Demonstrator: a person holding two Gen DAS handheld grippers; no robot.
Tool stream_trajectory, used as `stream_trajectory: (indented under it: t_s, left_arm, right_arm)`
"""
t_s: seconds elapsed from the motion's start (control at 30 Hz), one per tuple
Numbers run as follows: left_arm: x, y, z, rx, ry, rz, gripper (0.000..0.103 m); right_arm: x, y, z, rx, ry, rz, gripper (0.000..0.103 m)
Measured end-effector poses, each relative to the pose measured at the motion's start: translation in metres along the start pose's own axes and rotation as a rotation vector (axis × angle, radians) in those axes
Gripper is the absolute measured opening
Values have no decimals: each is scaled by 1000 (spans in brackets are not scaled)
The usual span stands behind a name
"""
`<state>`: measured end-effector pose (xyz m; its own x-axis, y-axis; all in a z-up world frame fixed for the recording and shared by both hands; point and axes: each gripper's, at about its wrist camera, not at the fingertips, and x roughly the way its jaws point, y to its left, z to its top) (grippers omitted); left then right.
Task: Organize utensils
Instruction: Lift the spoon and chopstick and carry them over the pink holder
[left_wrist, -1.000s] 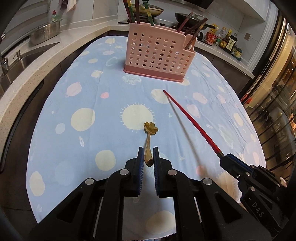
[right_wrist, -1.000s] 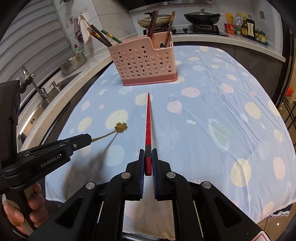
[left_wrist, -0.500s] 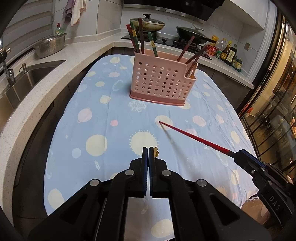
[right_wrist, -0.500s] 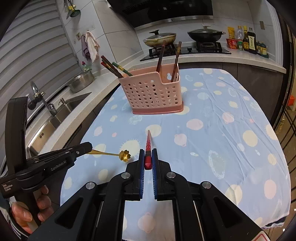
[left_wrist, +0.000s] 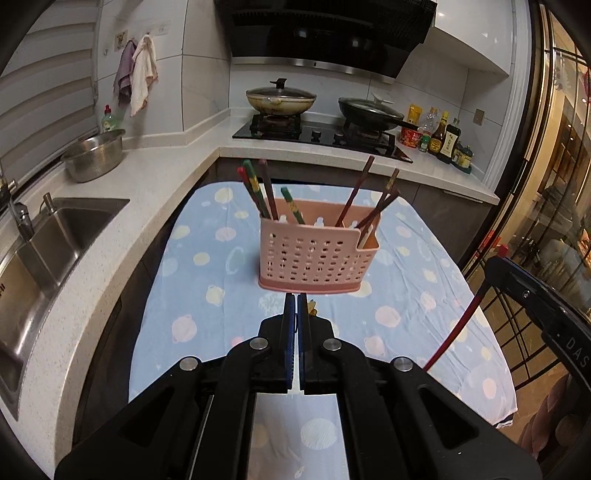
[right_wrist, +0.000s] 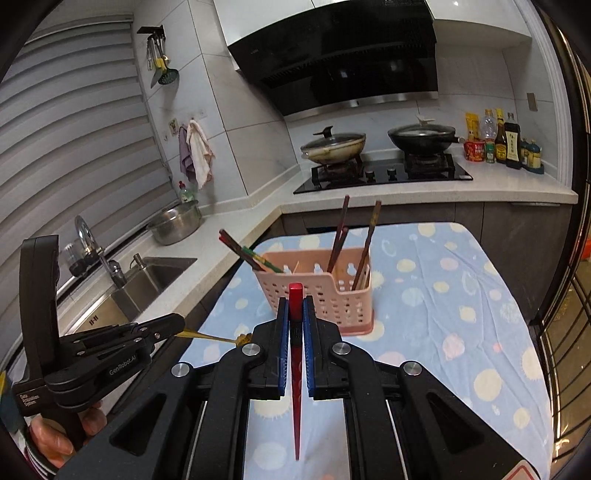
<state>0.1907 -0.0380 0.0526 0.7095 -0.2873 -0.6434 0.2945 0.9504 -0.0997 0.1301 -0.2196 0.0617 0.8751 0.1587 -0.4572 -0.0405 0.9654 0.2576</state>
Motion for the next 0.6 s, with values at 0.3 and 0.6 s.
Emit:
stream_trajectory:
  t_s: [0.3, 0.6]
  left_arm:
    - [-3, -5, 74, 34, -96, -8, 1]
    - [2, -11, 139, 45, -179, 2, 1]
  right_arm:
    - [8, 13, 75, -44, -151, -1, 7]
    - [36, 20, 136, -62, -226, -10, 7]
